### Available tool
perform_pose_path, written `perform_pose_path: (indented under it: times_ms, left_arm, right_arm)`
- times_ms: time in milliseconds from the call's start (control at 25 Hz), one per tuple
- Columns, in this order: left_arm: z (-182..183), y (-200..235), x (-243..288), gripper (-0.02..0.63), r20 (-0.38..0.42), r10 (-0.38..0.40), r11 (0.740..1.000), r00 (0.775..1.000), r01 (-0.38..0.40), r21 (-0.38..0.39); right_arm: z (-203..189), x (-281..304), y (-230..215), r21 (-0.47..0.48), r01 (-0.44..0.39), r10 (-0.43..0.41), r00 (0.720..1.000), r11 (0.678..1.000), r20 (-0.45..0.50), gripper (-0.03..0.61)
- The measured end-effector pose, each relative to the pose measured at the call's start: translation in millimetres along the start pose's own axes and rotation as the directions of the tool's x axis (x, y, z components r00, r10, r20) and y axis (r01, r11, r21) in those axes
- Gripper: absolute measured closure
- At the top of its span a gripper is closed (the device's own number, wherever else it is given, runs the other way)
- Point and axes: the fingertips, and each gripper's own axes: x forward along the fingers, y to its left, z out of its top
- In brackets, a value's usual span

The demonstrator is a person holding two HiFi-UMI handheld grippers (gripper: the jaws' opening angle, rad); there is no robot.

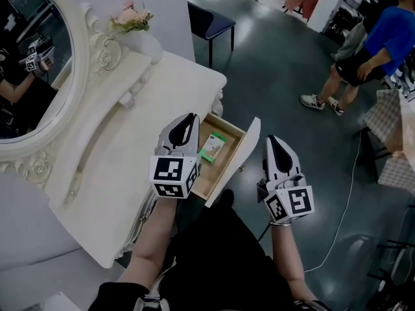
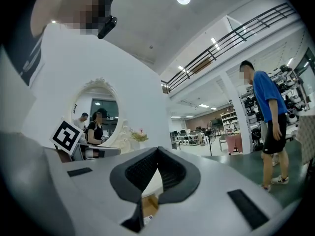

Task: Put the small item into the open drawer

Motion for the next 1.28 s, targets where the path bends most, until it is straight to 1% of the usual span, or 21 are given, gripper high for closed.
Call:
perform_pose_path:
  times_ms: [120, 440, 600, 1000, 1280]
  left_arm:
    - [3, 2, -11, 0.604, 0.013, 0.007, 1.000, 1.000, -0.007, 0.006]
    - [11, 12, -36, 0.606, 0.042, 0.025, 1.000, 0.999, -0.025, -0.011]
    - [12, 16, -46, 0.606, 0.052, 0.036, 0.999, 0.998, -0.035, -0.010]
    - [1, 15, -56, 0.606, 0.034, 0.036, 0.999, 0.999, -0.036, -0.011]
    - [1, 11, -58, 0.606, 0.040, 0.029, 1.000, 0.999, -0.029, -0.010]
  right_arm:
    - [1, -1, 5, 0.000, -0.009, 0.009, 1.000, 1.000, 0.006, 0.581]
    - [7, -1, 22, -0.023, -0.038, 0.038, 0.999, 0.999, 0.003, 0.581]
    - [7, -4, 27, -0.039, -0.037, 0.037, 0.999, 0.999, 0.003, 0.581]
    - [4, -9, 30, -0.055, -0.031, 0.031, 0.999, 0.998, -0.006, 0.581]
    - [3, -15, 31, -0.058, -0.029, 0.029, 1.000, 0.998, -0.006, 0.581]
